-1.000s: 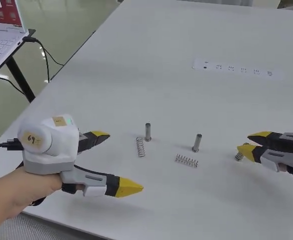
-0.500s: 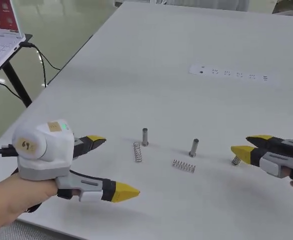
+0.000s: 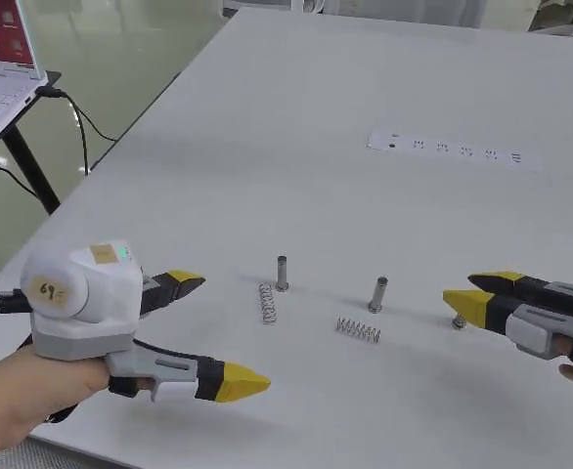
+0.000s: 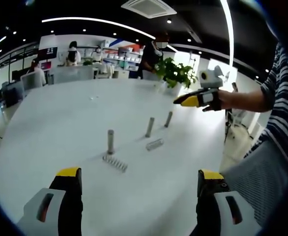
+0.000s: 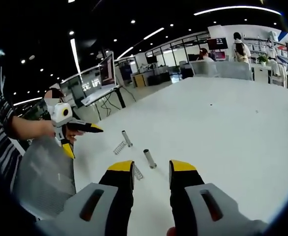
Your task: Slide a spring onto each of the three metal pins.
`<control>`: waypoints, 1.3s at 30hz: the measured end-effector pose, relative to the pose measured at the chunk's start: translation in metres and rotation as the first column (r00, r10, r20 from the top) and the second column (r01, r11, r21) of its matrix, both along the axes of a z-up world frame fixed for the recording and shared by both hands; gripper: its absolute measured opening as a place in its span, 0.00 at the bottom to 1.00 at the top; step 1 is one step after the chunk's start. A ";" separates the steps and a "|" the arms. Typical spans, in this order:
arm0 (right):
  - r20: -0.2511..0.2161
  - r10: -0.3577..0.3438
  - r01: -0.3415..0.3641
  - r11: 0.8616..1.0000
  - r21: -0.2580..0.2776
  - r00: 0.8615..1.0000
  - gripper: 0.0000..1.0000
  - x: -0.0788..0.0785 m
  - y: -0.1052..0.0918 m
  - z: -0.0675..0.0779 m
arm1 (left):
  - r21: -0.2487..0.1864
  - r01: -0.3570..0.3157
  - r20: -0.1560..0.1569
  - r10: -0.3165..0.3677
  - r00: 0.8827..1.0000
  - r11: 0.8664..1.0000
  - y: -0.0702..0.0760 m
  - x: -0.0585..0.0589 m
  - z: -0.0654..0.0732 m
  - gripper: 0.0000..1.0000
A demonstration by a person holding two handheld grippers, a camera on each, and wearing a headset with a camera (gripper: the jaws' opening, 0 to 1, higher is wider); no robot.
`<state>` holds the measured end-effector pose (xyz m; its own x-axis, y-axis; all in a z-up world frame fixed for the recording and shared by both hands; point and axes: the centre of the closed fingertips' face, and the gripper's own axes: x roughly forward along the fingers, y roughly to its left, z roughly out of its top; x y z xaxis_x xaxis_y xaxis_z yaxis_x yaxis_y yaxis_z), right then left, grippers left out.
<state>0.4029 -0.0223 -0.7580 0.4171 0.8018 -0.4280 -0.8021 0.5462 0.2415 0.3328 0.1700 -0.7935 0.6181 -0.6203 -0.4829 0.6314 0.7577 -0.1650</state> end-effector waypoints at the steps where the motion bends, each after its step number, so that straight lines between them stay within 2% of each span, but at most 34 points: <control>1: 0.026 0.028 -0.027 0.999 -0.036 0.999 0.26 -0.002 0.000 -0.002 | -0.001 0.000 -0.001 0.000 1.000 1.000 0.000 0.000 0.000 0.95; 6: 0.021 0.130 -0.127 0.985 -0.114 0.991 0.24 -0.018 0.011 -0.011 | 0.002 0.002 -0.003 -0.002 1.000 1.000 -0.001 -0.001 -0.002 0.95; 8: 0.053 0.197 -0.185 0.965 -0.187 0.979 0.24 -0.024 0.015 -0.013 | 0.003 0.001 -0.004 -0.001 1.000 1.000 0.000 -0.002 -0.002 0.95; 9: 0.059 0.208 -0.192 0.960 -0.206 0.976 0.23 -0.024 0.016 -0.014 | 0.001 -0.001 -0.002 0.001 1.000 1.000 0.000 -0.002 -0.001 0.95; 10: 0.063 0.234 -0.215 0.951 -0.223 0.970 0.23 -0.026 0.018 -0.014 | 0.000 -0.002 -0.003 0.002 1.000 1.000 0.000 -0.002 -0.001 0.95; 12: 0.055 0.244 -0.225 0.946 -0.231 0.968 0.23 -0.027 0.021 -0.015 | 0.001 -0.001 -0.001 0.001 1.000 1.000 -0.001 -0.003 -0.001 0.95; 15: 0.059 0.278 -0.251 0.925 -0.286 0.959 0.21 -0.026 0.024 -0.018 | 0.001 0.001 -0.002 -0.001 1.000 1.000 -0.001 -0.004 0.000 0.96; 17: 0.057 0.283 -0.255 0.922 -0.290 0.957 0.20 -0.024 0.026 -0.018 | 0.001 0.001 -0.002 -0.001 1.000 1.000 -0.002 -0.004 0.000 0.96; 20: 0.053 0.313 -0.282 0.906 -0.315 0.948 0.21 -0.024 0.032 -0.021 | -0.002 0.002 0.002 -0.002 1.000 1.000 -0.003 -0.004 0.002 0.96; 21: 0.053 0.322 -0.289 0.900 -0.327 0.945 0.20 -0.024 0.033 -0.022 | -0.002 0.003 0.003 -0.003 1.000 1.000 -0.003 -0.004 0.002 0.96; 24: 0.051 0.372 -0.329 0.870 -0.368 0.927 0.20 -0.027 0.039 -0.028 | 0.002 0.005 0.005 -0.006 1.000 1.000 -0.004 -0.004 0.002 0.96; 30: 0.027 0.419 -0.374 0.836 -0.401 0.908 0.19 -0.031 0.052 -0.039 | 0.005 0.007 0.004 -0.007 1.000 1.000 -0.004 -0.004 0.002 0.96; 35: 0.022 0.467 -0.407 0.793 -0.453 0.884 0.17 -0.031 0.061 -0.048 | 0.007 0.010 -0.001 -0.010 1.000 1.000 -0.005 -0.005 0.000 0.96; 39: 0.011 0.481 -0.419 0.776 -0.472 0.877 0.17 -0.029 0.066 -0.054 | 0.008 0.009 -0.004 -0.009 1.000 1.000 -0.003 -0.005 -0.002 0.96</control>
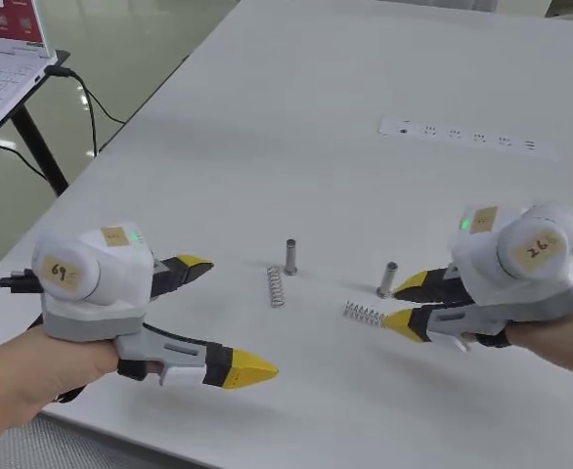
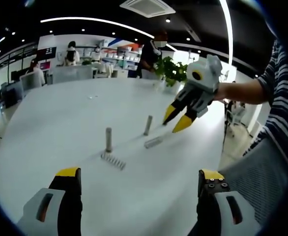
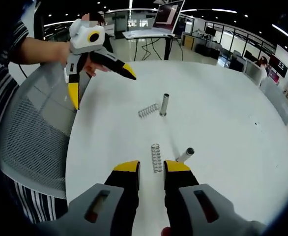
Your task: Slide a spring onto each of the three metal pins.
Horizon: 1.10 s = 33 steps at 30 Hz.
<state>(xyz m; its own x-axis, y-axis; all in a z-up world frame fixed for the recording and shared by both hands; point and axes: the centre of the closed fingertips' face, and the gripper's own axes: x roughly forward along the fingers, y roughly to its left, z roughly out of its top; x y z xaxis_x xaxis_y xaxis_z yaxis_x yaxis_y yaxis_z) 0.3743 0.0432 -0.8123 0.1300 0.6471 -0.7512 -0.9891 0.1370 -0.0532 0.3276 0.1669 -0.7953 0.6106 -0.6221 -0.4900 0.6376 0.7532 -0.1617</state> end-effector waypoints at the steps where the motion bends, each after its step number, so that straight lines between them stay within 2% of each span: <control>1: -0.002 0.001 -0.001 1.000 -0.005 1.000 0.16 0.001 0.001 -0.001 | 0.001 0.000 -0.001 0.000 1.000 1.000 0.000 0.000 0.000 0.96; 7: 0.008 0.024 -0.024 0.998 -0.059 1.000 0.15 0.006 0.005 -0.015 | -0.004 0.001 0.008 -0.001 1.000 1.000 0.000 0.000 0.004 0.96; 13: -0.020 0.005 -0.006 0.997 -0.074 1.000 0.14 0.008 0.011 -0.029 | -0.004 0.008 0.002 -0.008 1.000 1.000 -0.002 -0.002 0.002 0.96; 20: -0.021 0.014 -0.016 0.994 -0.109 1.000 0.14 0.009 0.009 -0.041 | -0.001 0.013 -0.006 -0.013 1.000 1.000 -0.002 -0.004 -0.001 0.96; 28: -0.024 0.007 -0.009 0.992 -0.124 1.000 0.09 0.010 0.005 -0.051 | -0.001 0.014 -0.006 -0.014 1.000 1.000 -0.001 -0.003 -0.001 0.96; 33: 0.004 0.011 -0.010 0.996 -0.092 1.000 0.08 0.009 0.002 -0.045 | -0.002 0.020 -0.010 -0.020 1.000 1.000 -0.003 -0.004 -0.002 0.95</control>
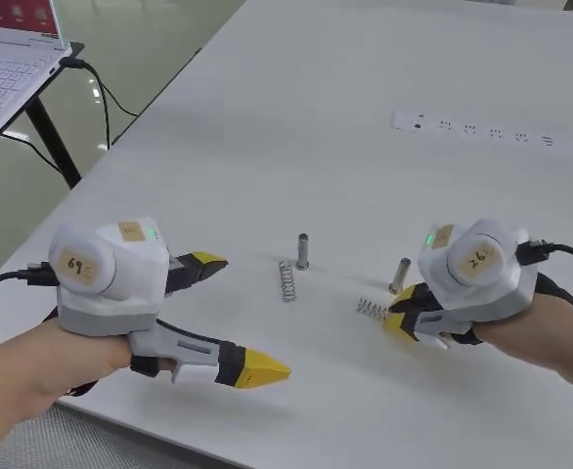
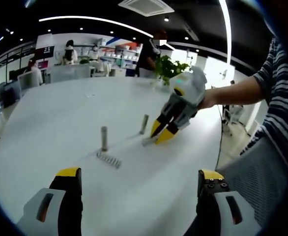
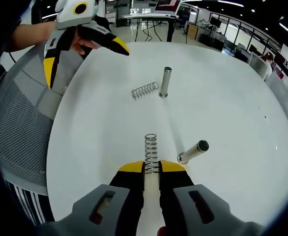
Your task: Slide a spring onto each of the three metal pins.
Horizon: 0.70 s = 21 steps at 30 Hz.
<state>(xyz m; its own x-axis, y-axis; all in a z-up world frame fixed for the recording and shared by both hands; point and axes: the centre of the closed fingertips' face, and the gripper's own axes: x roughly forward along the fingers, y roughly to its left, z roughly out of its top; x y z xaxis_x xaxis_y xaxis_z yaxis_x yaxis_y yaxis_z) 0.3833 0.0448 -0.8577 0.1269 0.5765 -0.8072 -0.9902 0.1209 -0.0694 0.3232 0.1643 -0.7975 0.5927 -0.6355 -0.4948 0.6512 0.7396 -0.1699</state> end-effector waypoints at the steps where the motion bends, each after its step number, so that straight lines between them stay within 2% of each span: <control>1: 0.006 -0.001 0.001 1.000 0.007 1.000 0.08 0.000 -0.001 0.002 | -0.001 0.002 -0.001 -0.002 1.000 1.000 -0.001 0.000 0.000 0.95; 5: 0.000 0.004 -0.004 1.000 0.024 1.000 0.08 -0.004 -0.007 0.010 | -0.008 0.027 0.006 -0.027 1.000 1.000 -0.010 -0.002 0.000 0.95; 11: 0.023 0.028 -0.028 0.999 0.030 0.999 0.08 -0.011 -0.016 0.022 | -0.025 0.063 0.003 -0.063 0.998 0.998 -0.024 -0.002 0.002 0.93; 18: 0.039 0.055 -0.056 0.998 0.040 0.998 0.08 -0.023 -0.021 0.037 | -0.043 0.081 0.005 -0.081 0.997 0.996 -0.032 -0.001 0.004 0.88; 21: 0.043 0.070 -0.072 0.996 0.044 0.997 0.08 -0.029 -0.023 0.042 | -0.060 0.108 0.001 -0.108 0.994 0.992 -0.039 -0.004 0.007 0.80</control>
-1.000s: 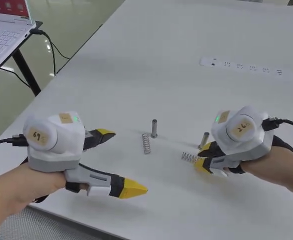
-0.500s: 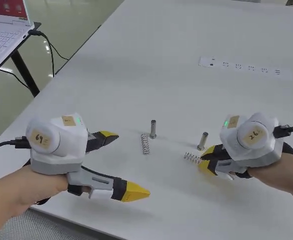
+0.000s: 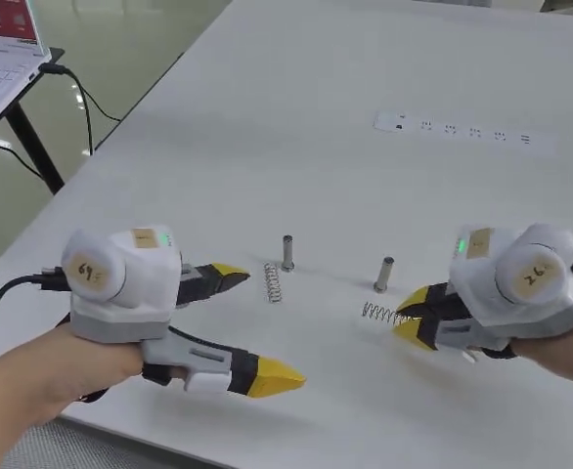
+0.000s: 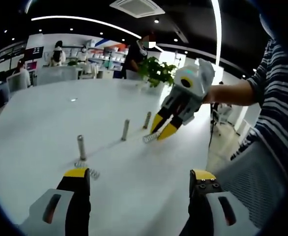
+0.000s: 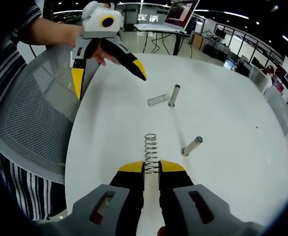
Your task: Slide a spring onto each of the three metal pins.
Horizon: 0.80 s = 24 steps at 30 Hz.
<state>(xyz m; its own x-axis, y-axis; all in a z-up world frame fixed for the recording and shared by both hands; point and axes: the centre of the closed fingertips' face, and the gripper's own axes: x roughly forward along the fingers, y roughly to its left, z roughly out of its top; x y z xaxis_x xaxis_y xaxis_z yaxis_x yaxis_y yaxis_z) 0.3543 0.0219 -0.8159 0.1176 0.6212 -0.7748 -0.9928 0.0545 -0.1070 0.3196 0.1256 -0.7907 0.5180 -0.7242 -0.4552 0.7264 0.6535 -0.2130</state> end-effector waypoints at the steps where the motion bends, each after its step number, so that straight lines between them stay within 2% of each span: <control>1: 0.003 0.005 -0.005 1.000 -0.002 1.000 0.08 -0.003 -0.001 0.002 | -0.009 0.002 -0.001 -0.002 1.000 1.000 -0.002 0.000 0.001 0.77; 8: 0.025 0.046 -0.046 0.999 0.007 0.999 0.08 -0.019 -0.004 0.015 | -0.040 0.055 0.000 -0.055 0.999 0.998 -0.024 0.000 0.003 0.69; 14: 0.045 0.082 -0.082 0.997 -0.014 0.996 0.08 -0.029 -0.007 0.016 | -0.052 0.119 0.005 -0.119 0.993 0.991 -0.048 -0.003 0.003 0.61; 24: 0.044 0.097 -0.097 0.995 -0.001 0.994 0.08 -0.039 -0.005 0.020 | -0.064 0.168 0.018 -0.167 0.986 0.984 -0.067 0.002 0.007 0.46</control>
<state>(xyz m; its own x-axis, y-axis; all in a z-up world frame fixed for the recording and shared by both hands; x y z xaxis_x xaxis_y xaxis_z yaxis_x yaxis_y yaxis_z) 0.3156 0.0165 -0.7960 0.0902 0.6319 -0.7698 -0.9878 -0.0420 -0.1502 0.3212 0.0588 -0.7838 0.3927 -0.8290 -0.3983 0.8272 0.5076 -0.2410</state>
